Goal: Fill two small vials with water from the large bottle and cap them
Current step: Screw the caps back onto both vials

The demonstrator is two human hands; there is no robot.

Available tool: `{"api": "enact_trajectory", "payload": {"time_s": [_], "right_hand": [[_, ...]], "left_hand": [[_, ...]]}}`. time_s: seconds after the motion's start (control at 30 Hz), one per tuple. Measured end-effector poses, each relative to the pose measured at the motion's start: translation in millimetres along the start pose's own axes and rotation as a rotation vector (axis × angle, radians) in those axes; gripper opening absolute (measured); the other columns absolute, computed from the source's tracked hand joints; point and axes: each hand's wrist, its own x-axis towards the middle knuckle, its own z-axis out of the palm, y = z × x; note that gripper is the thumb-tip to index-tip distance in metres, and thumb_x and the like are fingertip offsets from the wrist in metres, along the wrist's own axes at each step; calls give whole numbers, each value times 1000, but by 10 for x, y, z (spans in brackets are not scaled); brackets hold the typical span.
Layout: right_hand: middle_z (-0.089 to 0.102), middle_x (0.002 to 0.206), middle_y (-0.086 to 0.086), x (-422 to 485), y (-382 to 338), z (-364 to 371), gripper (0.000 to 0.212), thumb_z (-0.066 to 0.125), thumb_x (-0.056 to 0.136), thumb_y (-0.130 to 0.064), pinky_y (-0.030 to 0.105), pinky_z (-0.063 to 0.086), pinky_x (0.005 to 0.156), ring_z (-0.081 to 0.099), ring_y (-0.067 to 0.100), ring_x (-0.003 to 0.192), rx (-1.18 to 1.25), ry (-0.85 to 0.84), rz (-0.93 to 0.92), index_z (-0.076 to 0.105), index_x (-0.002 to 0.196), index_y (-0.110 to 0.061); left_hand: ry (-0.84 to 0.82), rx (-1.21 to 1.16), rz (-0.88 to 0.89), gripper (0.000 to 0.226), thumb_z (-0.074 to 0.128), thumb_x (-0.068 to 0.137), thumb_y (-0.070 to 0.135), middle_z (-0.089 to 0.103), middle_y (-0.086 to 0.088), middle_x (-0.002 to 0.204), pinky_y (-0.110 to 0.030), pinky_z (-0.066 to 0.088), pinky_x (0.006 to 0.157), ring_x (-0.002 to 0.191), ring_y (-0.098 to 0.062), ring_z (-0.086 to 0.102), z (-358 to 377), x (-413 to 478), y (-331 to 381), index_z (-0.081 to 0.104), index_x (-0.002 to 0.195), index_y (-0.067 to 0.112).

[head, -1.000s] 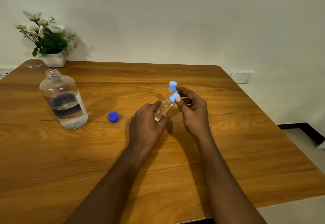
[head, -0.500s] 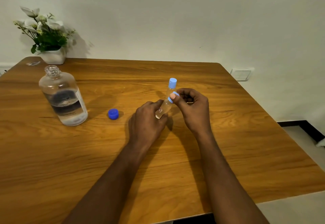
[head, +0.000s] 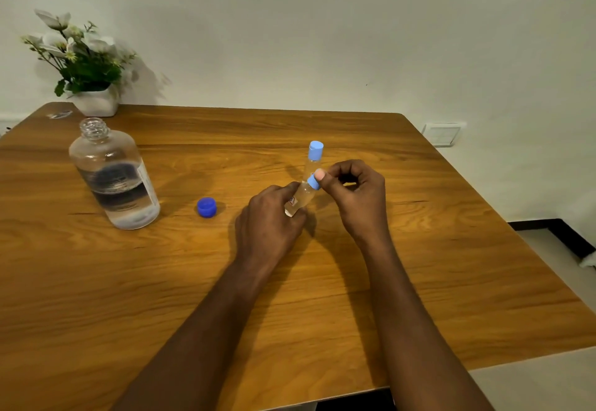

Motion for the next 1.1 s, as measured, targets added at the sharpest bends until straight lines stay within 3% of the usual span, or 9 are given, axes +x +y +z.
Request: {"api": "enact_trajectory", "payload": {"time_s": [0.07,0.2,0.37,0.47,0.63,0.83,1.0,1.1], "right_hand": [[70,86,-1,-1,-20,-13,2,70,88,-10,26,48,70,62,12,82,43,3,3,70,86,-9],[74,93,-5,3,-31,-36,21,65,85,4,24,51,74,66,3,86,54,-39,26,75,94,-13],[75,91,0,-4,-3,-6,10,77,81,-11,26,52,73,68,17,87,10,-28,22,75,90,-9],[74,92,2,-9,-9,2,11,74,86,-16,32,52,73,66,23,88,23,-3,23,73,94,-8],[74,94,-6,5,-30,-37,22,67,83,3,20,51,72,64,2,81,51,-43,31,75,97,-13],[73,88,3,-15,-16,3,9,76,84,-16,23,50,68,64,14,80,30,-25,32,73,92,-14],[73,96,-1,-3,-42,-27,22,67,82,4,19,50,72,61,4,80,67,-48,23,74,100,-7],[72,91,-7,-3,-36,-14,23,73,80,1,18,50,68,60,3,76,47,-51,40,73,99,-13]], "left_hand": [[-2,-9,-5,40,66,79,34,65,5,90,-33,46,62,88,-22,61,6,-1,5,61,118,40],[-7,-10,-8,37,66,80,33,65,5,89,-32,42,61,87,-22,61,9,-2,12,62,116,40],[-15,-26,-12,33,65,79,31,66,4,90,-33,45,61,86,-22,62,0,-7,18,64,112,38],[-18,-24,-21,35,64,80,32,67,4,91,-32,44,62,87,-22,62,-1,-8,25,63,114,39],[-26,-21,-29,37,65,79,32,66,4,91,-32,42,62,89,-22,62,-14,-9,30,63,115,41],[-23,-29,-27,34,65,79,32,67,4,91,-34,46,63,88,-22,62,-15,-8,32,64,113,39],[-10,-34,-16,37,65,79,33,68,4,92,-31,42,62,89,-22,62,-2,-7,26,63,115,41],[-10,-25,-21,39,66,79,34,68,4,95,-31,42,63,92,-23,63,2,-4,9,62,117,40]]}}
